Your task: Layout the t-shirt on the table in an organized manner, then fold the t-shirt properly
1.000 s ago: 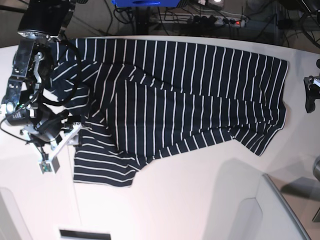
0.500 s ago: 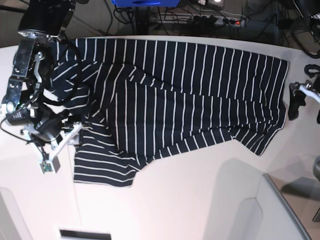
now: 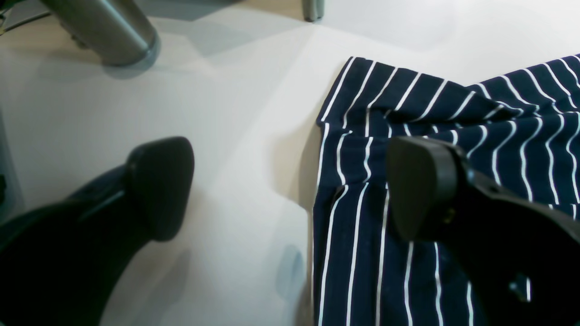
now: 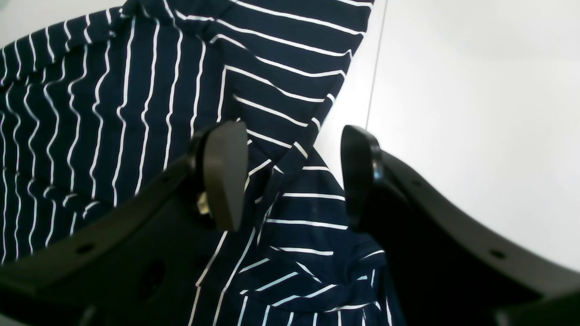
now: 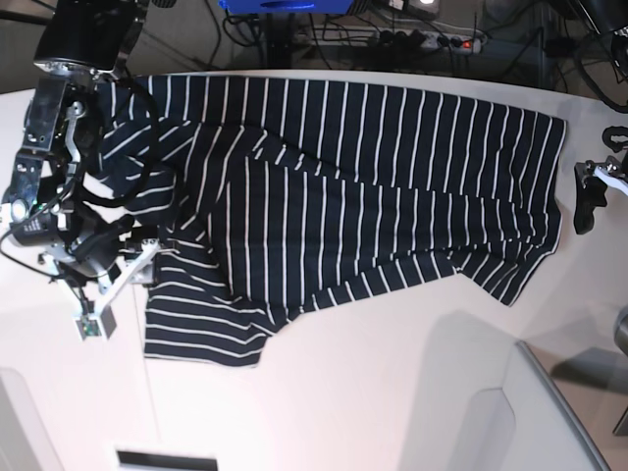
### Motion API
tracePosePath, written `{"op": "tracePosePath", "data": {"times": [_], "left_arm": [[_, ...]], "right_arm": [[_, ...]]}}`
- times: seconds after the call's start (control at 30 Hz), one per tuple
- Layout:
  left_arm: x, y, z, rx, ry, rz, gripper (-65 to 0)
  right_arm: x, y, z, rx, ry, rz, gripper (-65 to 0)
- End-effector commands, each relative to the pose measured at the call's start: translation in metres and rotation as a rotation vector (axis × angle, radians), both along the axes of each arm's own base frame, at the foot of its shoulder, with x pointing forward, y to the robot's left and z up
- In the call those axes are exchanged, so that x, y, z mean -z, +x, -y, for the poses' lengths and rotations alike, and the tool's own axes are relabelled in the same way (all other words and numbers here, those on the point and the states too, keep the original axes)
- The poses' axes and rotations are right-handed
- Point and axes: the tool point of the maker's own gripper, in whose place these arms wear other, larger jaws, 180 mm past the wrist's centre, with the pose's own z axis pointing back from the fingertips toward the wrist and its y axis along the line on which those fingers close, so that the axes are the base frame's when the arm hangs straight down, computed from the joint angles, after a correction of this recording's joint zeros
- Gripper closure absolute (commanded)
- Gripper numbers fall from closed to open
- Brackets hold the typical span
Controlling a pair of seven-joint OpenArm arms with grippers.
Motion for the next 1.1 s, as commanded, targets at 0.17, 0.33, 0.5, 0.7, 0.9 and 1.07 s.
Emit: {"op": "tracePosePath", "data": {"times": [0.17, 0.33, 0.5, 0.7, 0.9, 1.07], "left_arm": [[-0.019, 0.0068, -0.0064, 0.004, 0.022, 0.052, -65.0], [-0.0169, 0.0063, -0.0046, 0.002, 0.015, 0.052, -65.0], [-0.0175, 0.0065, -0.0043, 0.002, 0.015, 0.054, -65.0], [-0.0155, 0.0042, -0.0043, 0.002, 0.015, 0.047, -65.0], [-0.016, 0.0041, -0.004, 0.004, 0.016, 0.047, -65.0], [-0.0165, 0.0047, -0.002, 0.006, 0.012, 0.051, -65.0]], "right_arm": [[-0.0169, 0.0114, 0.0005, -0.002, 0.0, 0.063, -30.6], [-0.0148, 0.0098, 0.0007, -0.001, -0.001, 0.057, -30.6], [-0.0158, 0.0103, 0.0007, -0.001, -0.001, 0.06, -30.6], [-0.0155, 0.0104, 0.0012, 0.0, 0.0, 0.06, -30.6], [-0.0152, 0.01, 0.0008, 0.004, 0.007, 0.096, -30.6], [-0.0139, 0.01, 0.0007, 0.005, 0.008, 0.096, -30.6]]}}
